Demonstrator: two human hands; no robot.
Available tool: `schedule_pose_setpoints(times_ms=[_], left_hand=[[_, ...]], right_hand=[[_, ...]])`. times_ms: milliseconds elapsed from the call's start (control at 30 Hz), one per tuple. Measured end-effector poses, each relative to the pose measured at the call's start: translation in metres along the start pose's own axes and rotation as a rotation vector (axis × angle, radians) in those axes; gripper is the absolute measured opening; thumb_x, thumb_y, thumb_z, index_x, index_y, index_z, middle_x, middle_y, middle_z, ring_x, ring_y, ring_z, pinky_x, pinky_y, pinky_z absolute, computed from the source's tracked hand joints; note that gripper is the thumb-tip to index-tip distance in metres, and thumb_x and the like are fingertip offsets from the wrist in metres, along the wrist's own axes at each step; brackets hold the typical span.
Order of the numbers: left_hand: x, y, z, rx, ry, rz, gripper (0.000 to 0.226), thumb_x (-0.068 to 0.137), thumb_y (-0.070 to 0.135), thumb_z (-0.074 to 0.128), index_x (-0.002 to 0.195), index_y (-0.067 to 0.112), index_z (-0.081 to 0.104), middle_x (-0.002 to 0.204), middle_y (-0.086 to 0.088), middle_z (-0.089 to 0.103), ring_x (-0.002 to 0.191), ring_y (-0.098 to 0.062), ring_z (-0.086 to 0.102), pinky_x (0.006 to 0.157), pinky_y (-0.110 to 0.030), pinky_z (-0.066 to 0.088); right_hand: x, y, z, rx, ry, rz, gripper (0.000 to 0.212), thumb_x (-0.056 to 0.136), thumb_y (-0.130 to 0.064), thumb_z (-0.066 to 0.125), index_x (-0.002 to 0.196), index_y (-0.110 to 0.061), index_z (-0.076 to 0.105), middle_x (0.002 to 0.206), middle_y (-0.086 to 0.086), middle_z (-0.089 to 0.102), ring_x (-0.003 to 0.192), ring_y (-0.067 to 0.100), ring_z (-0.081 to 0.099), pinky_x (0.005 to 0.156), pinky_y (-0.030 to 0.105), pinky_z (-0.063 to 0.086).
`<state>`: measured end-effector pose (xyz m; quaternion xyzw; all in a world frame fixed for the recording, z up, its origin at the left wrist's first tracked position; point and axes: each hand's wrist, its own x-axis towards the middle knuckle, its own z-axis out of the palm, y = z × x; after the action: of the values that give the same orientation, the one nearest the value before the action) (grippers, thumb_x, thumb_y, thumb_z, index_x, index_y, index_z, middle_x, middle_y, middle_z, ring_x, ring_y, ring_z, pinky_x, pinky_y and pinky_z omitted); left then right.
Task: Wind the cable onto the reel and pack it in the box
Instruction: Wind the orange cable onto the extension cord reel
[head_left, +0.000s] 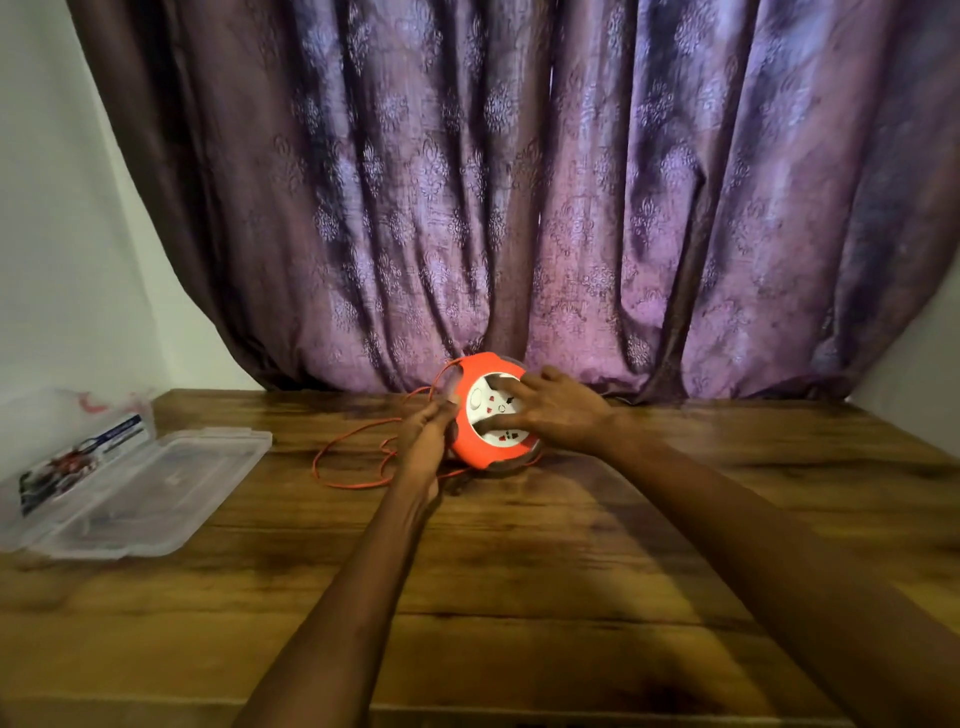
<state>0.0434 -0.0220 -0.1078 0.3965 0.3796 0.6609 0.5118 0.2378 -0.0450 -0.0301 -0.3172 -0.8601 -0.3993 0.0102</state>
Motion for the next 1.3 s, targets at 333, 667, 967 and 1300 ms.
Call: schedule_pose_setpoints(times_ms=[333, 667, 967, 1300], left_hand=[[-0.02, -0.012, 0.023, -0.123, -0.105, -0.02, 0.037, 0.091, 0.022, 0.07, 0.128, 0.019, 0.068, 0.109, -0.003, 0.072, 0.093, -0.012, 0.064, 0.078, -0.033, 0.056], [-0.019, -0.016, 0.02, -0.078, -0.051, 0.096, 0.033, 0.091, 0.018, 0.071, 0.123, 0.02, 0.071, 0.115, -0.003, 0.066, 0.088, -0.014, 0.061, 0.062, -0.022, 0.054], [-0.008, -0.006, 0.009, -0.064, 0.081, 0.098, 0.019, 0.096, 0.019, 0.063, 0.078, 0.017, 0.061, 0.056, 0.007, 0.05, 0.046, -0.005, 0.041, 0.041, -0.019, 0.037], [-0.002, 0.009, -0.002, -0.08, 0.026, -0.081, 0.02, 0.091, 0.029, 0.068, 0.073, 0.021, 0.065, 0.079, -0.006, 0.06, 0.069, -0.021, 0.056, 0.068, -0.033, 0.05]], right_hand=[[0.005, -0.012, 0.006, 0.369, 0.072, 0.778, 0.07, 0.072, -0.071, 0.062, 0.137, -0.05, 0.047, 0.113, 0.007, 0.073, 0.105, 0.031, 0.064, 0.088, 0.04, 0.045], [0.029, -0.037, 0.007, 1.891, 0.317, 1.525, 0.045, 0.075, -0.051, 0.079, 0.082, -0.008, 0.068, 0.063, 0.018, 0.072, 0.035, 0.017, 0.047, 0.039, 0.019, 0.033], [0.014, -0.028, 0.003, 0.959, 0.147, 1.098, 0.02, 0.087, -0.041, 0.064, 0.097, -0.025, 0.069, 0.09, 0.002, 0.076, 0.089, 0.028, 0.07, 0.078, 0.04, 0.055], [0.007, 0.008, -0.026, 0.15, 0.005, 0.032, 0.044, 0.085, -0.025, 0.063, 0.124, -0.044, 0.059, 0.142, 0.004, 0.052, 0.122, 0.028, 0.051, 0.089, 0.042, 0.043]])
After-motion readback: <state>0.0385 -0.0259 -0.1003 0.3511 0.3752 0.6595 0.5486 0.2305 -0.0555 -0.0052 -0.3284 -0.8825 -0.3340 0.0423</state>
